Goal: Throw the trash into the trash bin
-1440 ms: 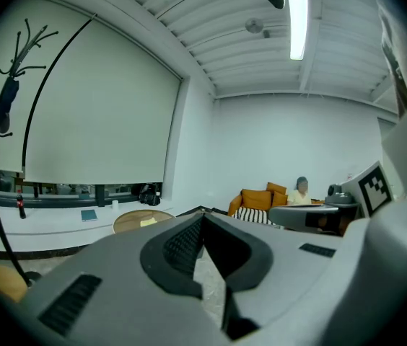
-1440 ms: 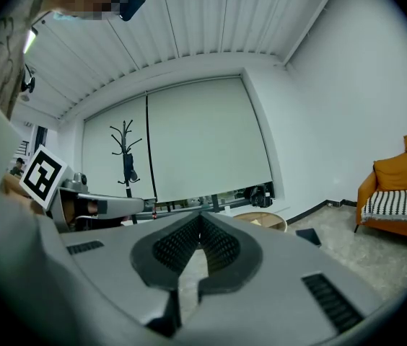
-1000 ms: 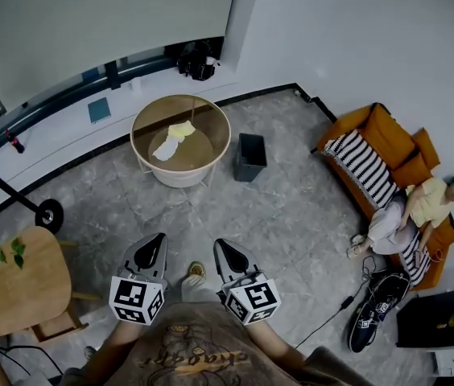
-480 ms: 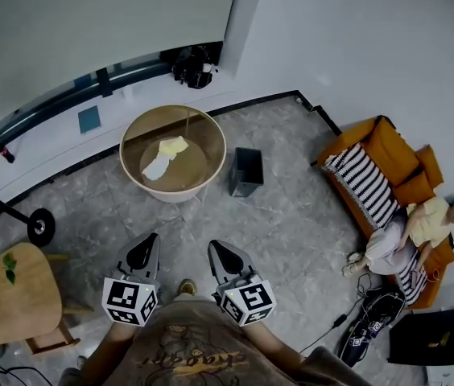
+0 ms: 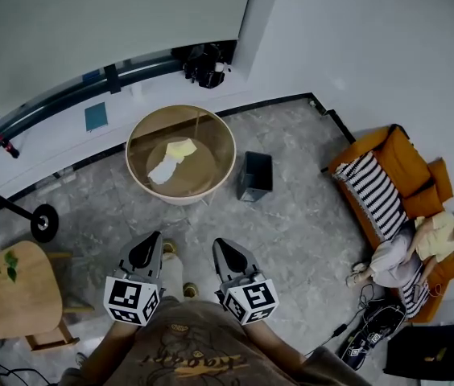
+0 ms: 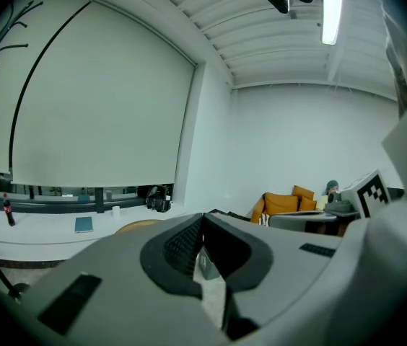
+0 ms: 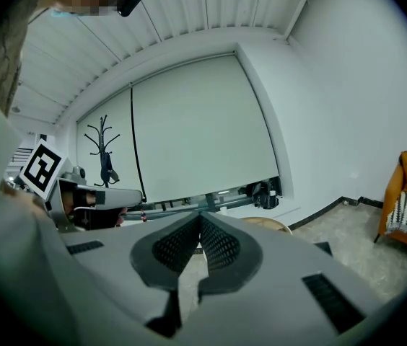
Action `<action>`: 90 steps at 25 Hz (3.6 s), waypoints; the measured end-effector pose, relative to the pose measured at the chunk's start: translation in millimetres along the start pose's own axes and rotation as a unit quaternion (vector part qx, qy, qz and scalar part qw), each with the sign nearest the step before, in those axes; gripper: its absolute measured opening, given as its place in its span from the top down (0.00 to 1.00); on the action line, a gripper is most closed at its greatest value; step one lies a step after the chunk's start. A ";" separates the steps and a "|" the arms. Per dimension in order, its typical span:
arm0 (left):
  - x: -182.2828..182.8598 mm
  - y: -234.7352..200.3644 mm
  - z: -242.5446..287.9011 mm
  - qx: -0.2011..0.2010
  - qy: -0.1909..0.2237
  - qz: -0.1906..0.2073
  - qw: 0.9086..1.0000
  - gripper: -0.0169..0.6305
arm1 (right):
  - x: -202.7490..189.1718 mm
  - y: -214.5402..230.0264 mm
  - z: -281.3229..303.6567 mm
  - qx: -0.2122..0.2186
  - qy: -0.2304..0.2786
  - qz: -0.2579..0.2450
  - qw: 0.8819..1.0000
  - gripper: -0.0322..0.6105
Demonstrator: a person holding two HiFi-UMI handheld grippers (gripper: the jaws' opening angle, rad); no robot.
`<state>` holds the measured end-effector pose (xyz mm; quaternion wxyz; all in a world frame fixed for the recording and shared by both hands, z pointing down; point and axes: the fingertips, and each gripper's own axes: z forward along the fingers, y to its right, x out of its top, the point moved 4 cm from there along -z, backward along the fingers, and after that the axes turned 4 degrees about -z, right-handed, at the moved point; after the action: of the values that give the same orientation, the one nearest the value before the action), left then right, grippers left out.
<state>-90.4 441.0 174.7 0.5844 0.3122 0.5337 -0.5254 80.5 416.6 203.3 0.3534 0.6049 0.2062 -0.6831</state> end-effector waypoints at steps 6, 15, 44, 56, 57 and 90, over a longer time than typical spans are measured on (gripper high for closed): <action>3.1 -12.5 37.2 -0.011 -0.003 -0.002 1.000 0.95 | 2.9 22.0 22.0 -0.014 -0.002 0.002 1.000 0.92; 17.7 -50.4 106.9 -0.022 -0.013 -0.007 1.000 0.95 | 7.8 62.2 83.7 -0.029 -0.013 0.014 0.999 0.92; 113.0 -182.8 329.2 -0.039 -0.026 -0.011 0.999 0.95 | 87.6 170.9 329.7 -0.014 -0.021 0.007 1.000 0.92; 121.1 -183.7 371.4 0.001 -0.027 -0.029 0.999 0.95 | 99.0 213.1 365.6 0.031 -0.036 0.007 0.999 0.92; 120.6 -184.4 373.2 0.005 -0.028 -0.031 0.999 0.95 | 99.1 214.8 368.9 0.037 -0.039 0.006 0.999 0.92; -69.5 -284.2 471.1 0.093 -0.079 -0.103 0.987 0.95 | -65.0 267.9 521.9 0.137 -0.088 -0.010 0.987 0.92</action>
<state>-211.8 -47.5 407.4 0.5359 0.2665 0.4641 -0.6530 -77.4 -116.6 401.1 0.2770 0.5827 0.0847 -0.7593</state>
